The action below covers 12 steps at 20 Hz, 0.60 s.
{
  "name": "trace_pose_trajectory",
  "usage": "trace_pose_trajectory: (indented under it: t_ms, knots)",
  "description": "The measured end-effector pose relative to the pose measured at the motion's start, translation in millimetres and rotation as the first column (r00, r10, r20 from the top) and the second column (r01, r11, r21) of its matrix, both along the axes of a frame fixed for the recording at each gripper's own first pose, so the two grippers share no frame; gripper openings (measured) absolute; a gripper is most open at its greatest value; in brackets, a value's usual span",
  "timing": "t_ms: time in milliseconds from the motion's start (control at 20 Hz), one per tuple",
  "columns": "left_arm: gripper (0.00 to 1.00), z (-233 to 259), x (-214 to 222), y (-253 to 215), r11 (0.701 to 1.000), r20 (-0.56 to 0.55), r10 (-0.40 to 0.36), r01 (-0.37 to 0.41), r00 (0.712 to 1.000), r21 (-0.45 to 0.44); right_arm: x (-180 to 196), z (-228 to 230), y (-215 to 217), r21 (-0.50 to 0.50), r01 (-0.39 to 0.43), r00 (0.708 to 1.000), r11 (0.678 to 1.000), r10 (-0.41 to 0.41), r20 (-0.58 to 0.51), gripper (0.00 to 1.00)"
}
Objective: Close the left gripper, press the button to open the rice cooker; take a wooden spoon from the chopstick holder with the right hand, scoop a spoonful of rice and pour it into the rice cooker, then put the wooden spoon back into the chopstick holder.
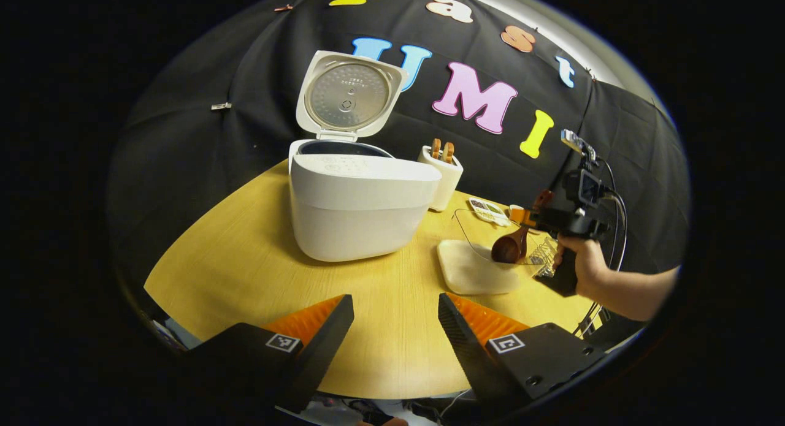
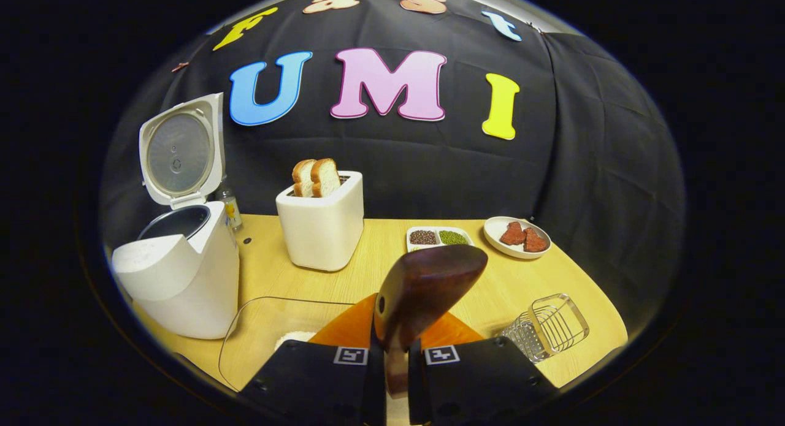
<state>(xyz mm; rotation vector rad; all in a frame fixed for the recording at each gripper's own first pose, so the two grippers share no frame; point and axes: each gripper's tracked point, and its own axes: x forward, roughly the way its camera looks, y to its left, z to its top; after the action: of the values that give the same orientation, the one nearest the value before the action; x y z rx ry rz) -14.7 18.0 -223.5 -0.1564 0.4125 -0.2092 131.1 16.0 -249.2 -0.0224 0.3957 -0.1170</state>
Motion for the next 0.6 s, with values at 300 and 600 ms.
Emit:
trace_pose_trajectory:
  t_ms: [300, 600]
  knots:
    - [0.96, -8.4, 0.2, 5.9, 1.0, -0.031, 0.003, -0.004, 1.0, -0.02, -18.8, -15.0, 43.5, 0.103, -0.018, 0.997, 0.994, 0.026, -0.078, 0.19]
    - [0.96, -13.1, -4.0, 22.1, 1.0, -0.05, 0.006, -0.005, 0.999, 0.01, -29.9, -21.2, 79.9, 0.373, 0.049, 0.983, 0.926, 0.023, -0.185, 0.19]
